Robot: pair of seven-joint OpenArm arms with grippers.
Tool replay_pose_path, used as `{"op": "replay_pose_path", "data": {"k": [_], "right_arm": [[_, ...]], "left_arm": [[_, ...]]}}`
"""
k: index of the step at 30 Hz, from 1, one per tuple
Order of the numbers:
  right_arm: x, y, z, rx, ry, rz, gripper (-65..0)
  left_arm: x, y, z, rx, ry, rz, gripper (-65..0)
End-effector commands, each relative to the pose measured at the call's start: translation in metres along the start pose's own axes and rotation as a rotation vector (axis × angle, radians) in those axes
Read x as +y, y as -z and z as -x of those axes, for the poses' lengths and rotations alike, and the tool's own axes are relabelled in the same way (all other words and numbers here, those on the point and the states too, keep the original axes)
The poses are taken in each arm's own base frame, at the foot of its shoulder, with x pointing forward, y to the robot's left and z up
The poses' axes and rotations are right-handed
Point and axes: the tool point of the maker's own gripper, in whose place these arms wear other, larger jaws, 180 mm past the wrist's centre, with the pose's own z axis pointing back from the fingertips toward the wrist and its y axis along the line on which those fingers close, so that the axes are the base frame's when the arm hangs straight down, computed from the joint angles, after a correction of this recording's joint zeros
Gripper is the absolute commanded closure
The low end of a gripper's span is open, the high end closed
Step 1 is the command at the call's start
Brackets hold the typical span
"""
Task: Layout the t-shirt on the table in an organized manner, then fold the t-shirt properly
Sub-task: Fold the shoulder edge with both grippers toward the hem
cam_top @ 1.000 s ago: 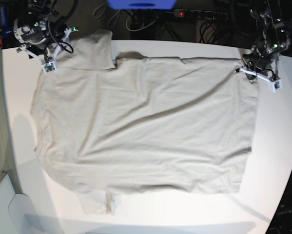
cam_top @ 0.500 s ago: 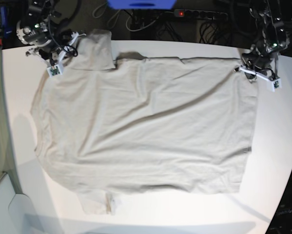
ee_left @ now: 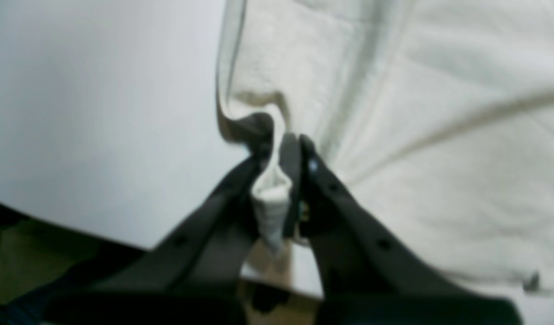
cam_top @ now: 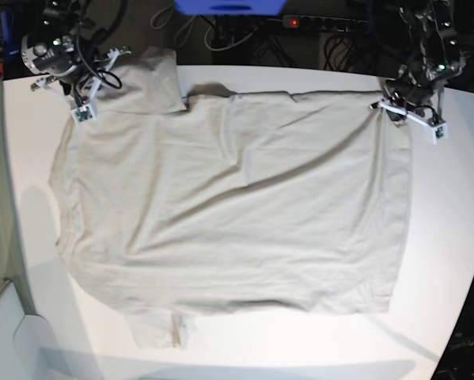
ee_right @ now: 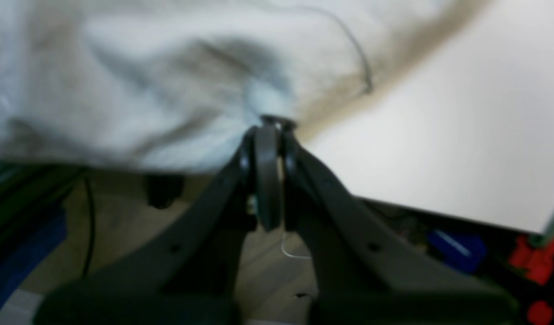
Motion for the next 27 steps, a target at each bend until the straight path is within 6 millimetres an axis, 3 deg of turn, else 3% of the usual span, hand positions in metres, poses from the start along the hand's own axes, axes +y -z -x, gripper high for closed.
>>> {"op": "replay_pose_path", "data": {"k": [1,6,11,19,27], "right_arm": [[-0.01,-0.008,-0.014,-0.043,-0.015,0.029,0.0],[-0.037,-0.014,-0.017,0.014,-0.008,0.098,0.0],[-0.059,-0.02,-0.039,-0.02,-0.019,0.15,0.0],[-0.09,-0.031,-0.08,-0.061,-0.027,0.225,0.0],[-0.107,-0.048,-0.144,-0.178,-0.059,0.275,0.0]], "left_arm": [[-0.001,-0.004,-0.008,-0.02,0.009,-0.003,-0.1],[-0.006,-0.009,-0.018,-0.048,0.019,0.009,-0.1],[-0.008,-0.012,-0.029,-0.08,0.021,0.012,-0.1],[-0.012,-0.021,-0.087,-0.226,-0.009,0.017,-0.1],[-0.033,-0.02,-0.128,-0.318,-0.034,0.063,-0.1]]}}
